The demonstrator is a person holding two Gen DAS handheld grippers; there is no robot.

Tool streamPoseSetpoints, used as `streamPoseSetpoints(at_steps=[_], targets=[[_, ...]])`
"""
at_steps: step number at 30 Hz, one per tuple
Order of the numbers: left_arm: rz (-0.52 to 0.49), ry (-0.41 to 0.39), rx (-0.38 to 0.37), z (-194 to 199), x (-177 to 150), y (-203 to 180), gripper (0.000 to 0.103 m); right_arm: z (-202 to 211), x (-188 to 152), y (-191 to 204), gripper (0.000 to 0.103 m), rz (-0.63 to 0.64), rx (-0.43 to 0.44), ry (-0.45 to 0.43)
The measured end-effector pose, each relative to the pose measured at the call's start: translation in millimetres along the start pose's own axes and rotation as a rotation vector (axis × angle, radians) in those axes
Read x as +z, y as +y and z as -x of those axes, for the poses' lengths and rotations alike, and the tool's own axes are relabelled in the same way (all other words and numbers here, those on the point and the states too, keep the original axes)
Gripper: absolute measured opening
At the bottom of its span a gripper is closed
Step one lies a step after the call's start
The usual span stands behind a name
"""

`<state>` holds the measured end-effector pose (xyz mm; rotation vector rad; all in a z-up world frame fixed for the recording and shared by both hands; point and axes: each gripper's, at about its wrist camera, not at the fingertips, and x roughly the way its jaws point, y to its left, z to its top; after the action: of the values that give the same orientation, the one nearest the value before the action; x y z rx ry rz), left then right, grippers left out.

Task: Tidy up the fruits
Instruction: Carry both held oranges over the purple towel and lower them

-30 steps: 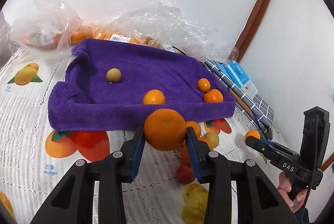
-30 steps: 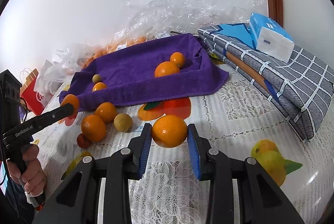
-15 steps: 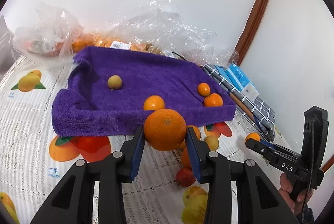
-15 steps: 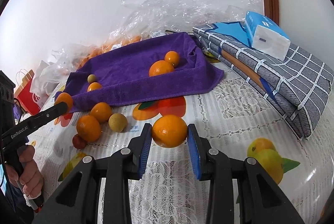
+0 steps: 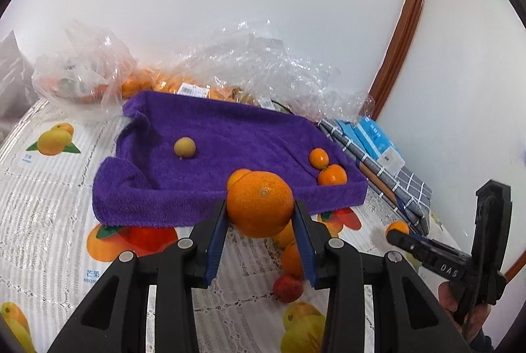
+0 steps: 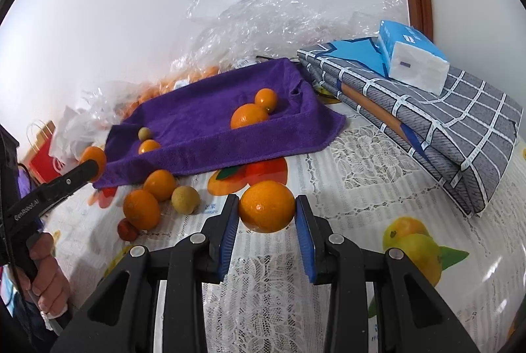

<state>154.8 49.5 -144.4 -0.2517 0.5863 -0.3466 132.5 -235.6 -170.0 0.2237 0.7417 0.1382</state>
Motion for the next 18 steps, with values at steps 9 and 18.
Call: streamPoseSetpoints(at_steps=[9, 18], targets=[[0.033, -0.038, 0.047, 18.4, 15.6, 5.9, 0.038, 15.7, 24.6, 14.1, 0.034, 0.044, 0.012, -0.033], [0.071, -0.030, 0.185, 15.1, 58.3, 31.2, 0.038, 7.2, 68.7, 29.1, 0.034, 0.073, 0.026, -0.072]])
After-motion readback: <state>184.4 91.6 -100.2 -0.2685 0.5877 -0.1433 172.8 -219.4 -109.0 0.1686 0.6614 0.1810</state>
